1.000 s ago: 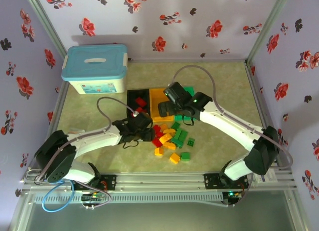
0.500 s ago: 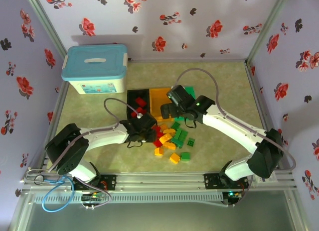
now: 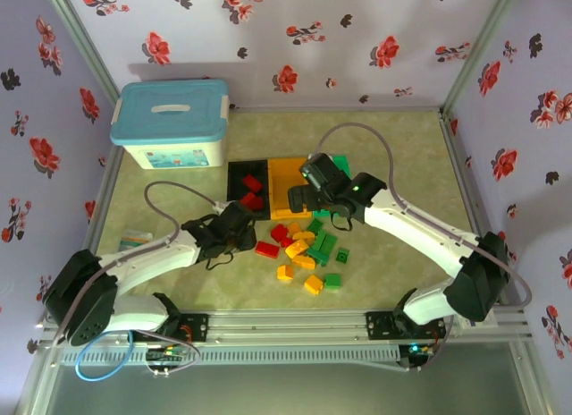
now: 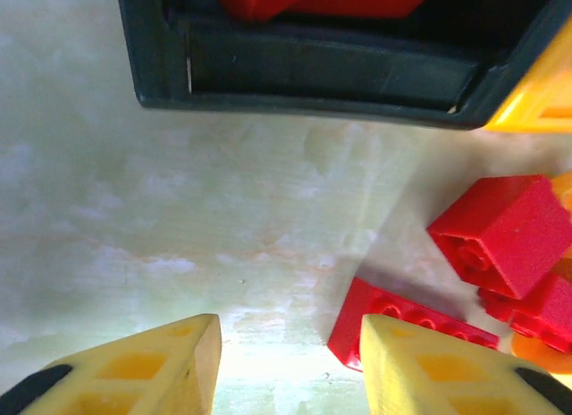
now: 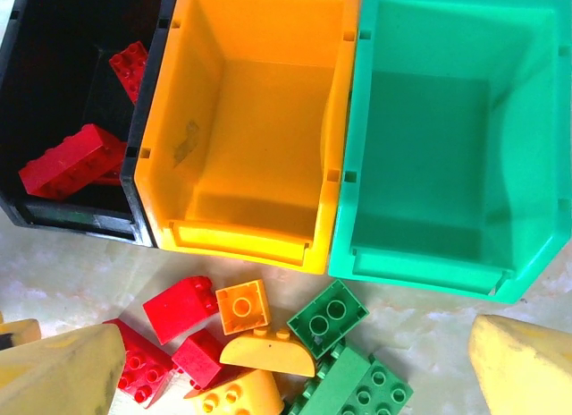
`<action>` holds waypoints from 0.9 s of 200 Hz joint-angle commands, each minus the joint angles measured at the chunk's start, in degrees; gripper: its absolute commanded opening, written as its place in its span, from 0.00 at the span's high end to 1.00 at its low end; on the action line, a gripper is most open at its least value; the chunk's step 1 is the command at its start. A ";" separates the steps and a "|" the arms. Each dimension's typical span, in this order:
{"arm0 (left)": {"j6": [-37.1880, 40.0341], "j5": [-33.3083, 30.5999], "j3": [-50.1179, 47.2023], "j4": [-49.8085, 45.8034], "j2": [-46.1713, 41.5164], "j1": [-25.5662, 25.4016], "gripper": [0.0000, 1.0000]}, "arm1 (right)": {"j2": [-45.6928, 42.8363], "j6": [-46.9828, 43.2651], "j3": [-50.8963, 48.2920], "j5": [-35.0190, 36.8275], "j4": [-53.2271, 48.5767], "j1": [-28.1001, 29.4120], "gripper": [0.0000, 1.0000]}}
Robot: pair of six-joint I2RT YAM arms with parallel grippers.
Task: Sort the legos into containers by color
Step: Move the lego to the center of the table, then pick up the lego from the center of the table.
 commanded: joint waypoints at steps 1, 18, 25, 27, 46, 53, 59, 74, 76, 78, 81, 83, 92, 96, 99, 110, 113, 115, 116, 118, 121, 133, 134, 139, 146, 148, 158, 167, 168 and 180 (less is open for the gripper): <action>1.88 -1.64 2.75 -2.54 0.82 -1.19 0.46 | -0.84 1.40 -0.65 -0.71 1.39 -0.37 0.01; 3.90 0.02 4.15 -1.14 3.66 -3.28 0.33 | -0.87 1.37 -0.65 -0.86 1.25 -0.37 0.01; 4.53 0.27 5.06 -1.09 5.21 -4.31 0.30 | -0.97 1.29 -0.73 -0.83 1.14 -0.43 0.01; 4.77 0.28 5.30 -1.09 5.66 -4.60 0.30 | -0.98 1.26 -0.75 -0.84 1.14 -0.37 0.01; 6.53 0.74 7.89 -1.42 10.18 -7.04 0.26 | -1.49 1.36 -1.29 -0.58 1.06 -0.36 0.01; 7.08 1.22 8.97 -1.61 11.72 -7.65 0.26 | -1.81 1.37 -1.51 -0.46 1.05 -0.38 0.01; 7.44 1.74 9.64 -1.62 12.92 -8.11 0.25 | -1.86 1.32 -1.67 -0.40 1.05 -0.36 0.01; 8.01 2.23 11.36 -2.41 15.32 -8.91 0.25 | -2.33 1.46 -1.95 -0.27 1.05 -0.35 0.01; 8.03 2.24 11.56 -2.52 15.59 -9.05 0.25 | -2.38 1.44 -1.89 -0.24 1.03 -0.35 0.01; 8.11 2.24 11.67 -2.68 15.86 -9.04 0.25 | -2.39 1.46 -2.01 -0.12 1.00 -0.35 0.01; 8.19 2.26 11.98 -2.94 16.24 -9.11 0.25 | -2.47 1.45 -2.07 -0.14 1.04 -0.38 0.01; 8.21 2.24 12.17 -3.05 16.46 -9.21 0.25 | -2.56 1.44 -2.19 -0.03 1.03 -0.40 0.01; 8.37 2.22 12.72 -3.67 17.47 -9.21 0.25 | -2.80 1.46 -2.32 0.02 1.09 -0.40 0.01; 8.39 2.21 12.91 -3.93 17.80 -9.21 0.25 | -2.83 1.46 -2.44 0.03 1.06 -0.42 0.01; 8.47 2.07 13.06 -4.13 18.14 -9.21 0.25 | -2.92 1.46 -2.48 0.04 1.10 -0.40 0.01; 8.53 1.83 13.50 -5.10 18.90 -9.27 0.25 | -3.01 1.45 -2.63 0.04 1.14 -0.39 0.01; 8.51 1.71 13.66 -5.29 19.08 -9.34 0.25 | -3.01 1.45 -2.67 0.06 1.14 -0.37 0.01; 8.62 1.62 13.71 -5.48 19.12 -9.39 0.25 | -3.03 1.46 -2.73 0.15 1.14 -0.36 0.01; 8.64 1.57 13.77 -5.58 19.17 -9.39 0.25 | -3.02 1.46 -2.74 0.14 1.14 -0.40 0.01; 8.65 1.48 13.85 -5.71 19.30 -9.39 0.25 | -3.08 1.39 -2.75 0.19 1.14 -0.41 0.01; 8.68 1.35 13.92 -5.97 19.47 -9.45 0.25 | -3.02 1.45 -2.82 0.19 1.13 -0.37 0.01; 8.89 0.74 14.38 -6.86 19.96 -9.62 0.25 | -2.95 1.34 -2.99 0.08 1.25 -0.38 0.01; 8.86 0.69 14.41 -6.92 19.99 -9.68 0.25 | -2.94 1.36 -3.00 0.10 1.28 -0.37 0.01; 9.04 0.50 14.52 -7.25 20.22 -9.69 0.25 | -2.92 1.35 -3.07 0.04 1.31 -0.44 0.01; 9.16 0.32 14.76 -7.73 20.56 -9.87 0.25 | -2.84 1.37 -3.11 0.10 1.38 -0.38 0.01; 9.14 0.29 14.85 -7.92 20.66 -9.88 0.25 | -2.83 1.37 -3.17 0.10 1.40 -0.43 0.01; 9.27 0.28 15.05 -8.21 21.22 -9.91 0.25 | -2.77 1.32 -3.19 -0.03 1.40 -0.36 0.01; 9.25 0.28 15.22 -8.39 21.71 -10.00 0.25 | -2.73 1.37 -3.19 -0.02 1.49 -0.36 0.01; 9.17 0.32 15.22 -8.43 21.74 -9.95 0.25 | -2.74 1.37 -3.19 -0.03 1.49 -0.36 0.01; 9.15 0.33 15.47 -8.69 22.11 -10.25 0.25 | -2.70 1.37 -3.19 -0.13 1.42 -0.36 0.01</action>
